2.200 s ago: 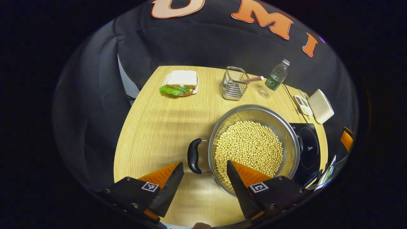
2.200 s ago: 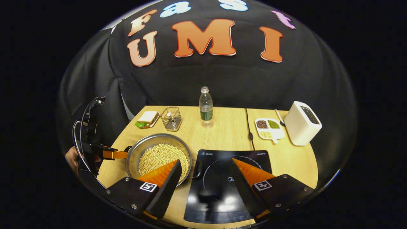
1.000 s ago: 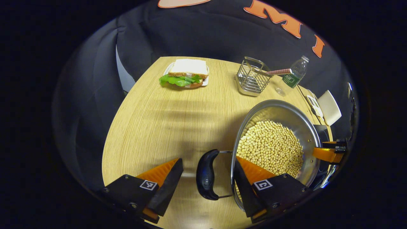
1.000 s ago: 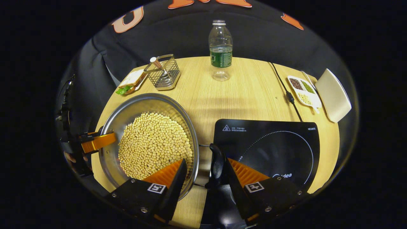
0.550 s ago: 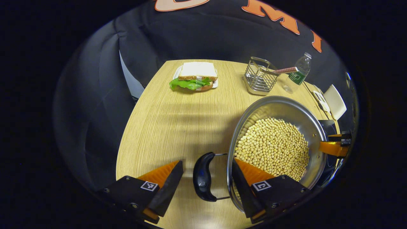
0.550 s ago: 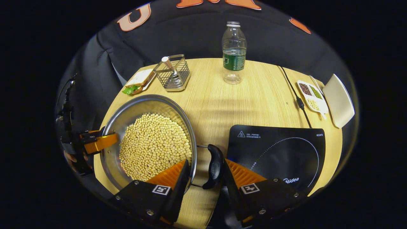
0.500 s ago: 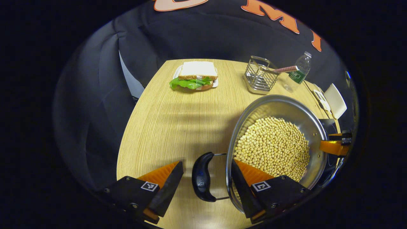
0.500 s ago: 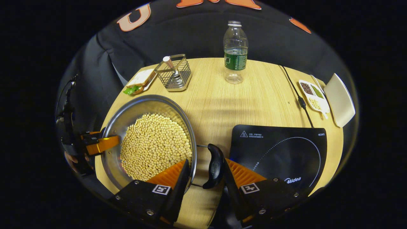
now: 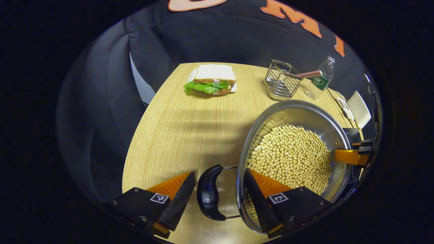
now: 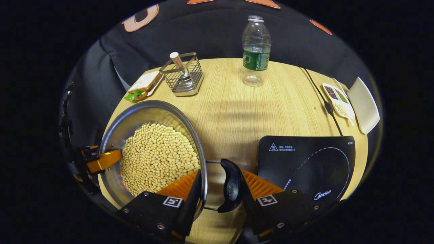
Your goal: First push the handle of the pot to place it horizontally, then grasp the pot with both hands and set it on the induction cooktop.
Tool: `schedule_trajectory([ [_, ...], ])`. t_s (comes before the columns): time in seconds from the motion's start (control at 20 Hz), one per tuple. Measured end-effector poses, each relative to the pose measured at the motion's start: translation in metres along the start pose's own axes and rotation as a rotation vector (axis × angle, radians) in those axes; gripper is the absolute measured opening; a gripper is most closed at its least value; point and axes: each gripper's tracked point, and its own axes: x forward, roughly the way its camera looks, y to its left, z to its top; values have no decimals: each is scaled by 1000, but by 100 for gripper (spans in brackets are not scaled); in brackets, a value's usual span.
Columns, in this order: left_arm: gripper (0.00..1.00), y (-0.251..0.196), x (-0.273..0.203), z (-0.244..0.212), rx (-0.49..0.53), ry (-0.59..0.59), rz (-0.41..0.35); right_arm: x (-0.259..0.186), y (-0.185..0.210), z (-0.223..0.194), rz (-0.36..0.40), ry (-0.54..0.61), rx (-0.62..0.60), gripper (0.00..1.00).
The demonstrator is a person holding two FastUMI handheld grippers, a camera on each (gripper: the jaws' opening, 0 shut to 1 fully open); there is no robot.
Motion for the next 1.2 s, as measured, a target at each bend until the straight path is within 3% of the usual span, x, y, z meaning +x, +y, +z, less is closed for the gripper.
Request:
schedule_trajectory([
  [0.1, 90, -2, 1, 1, -20, -30, -6, 2, 0, 2, -4, -18, 13, 66],
  [0.2, 77, -4, 0, 1, -45, -57, 0, 8, 1, 1, -7, -39, 35, 66],
  [0.45, 71, -4, -2, 5, -92, -108, 9, 11, 1, 2, 13, -76, 66, 66],
  [0.8, 69, -3, -3, 9, -66, -169, 79, 10, 3, 1, 40, -60, 111, 55],
  [1.2, 67, -6, 1, 9, -96, -177, 86, 1, 0, 8, 42, -55, 116, 49],
])
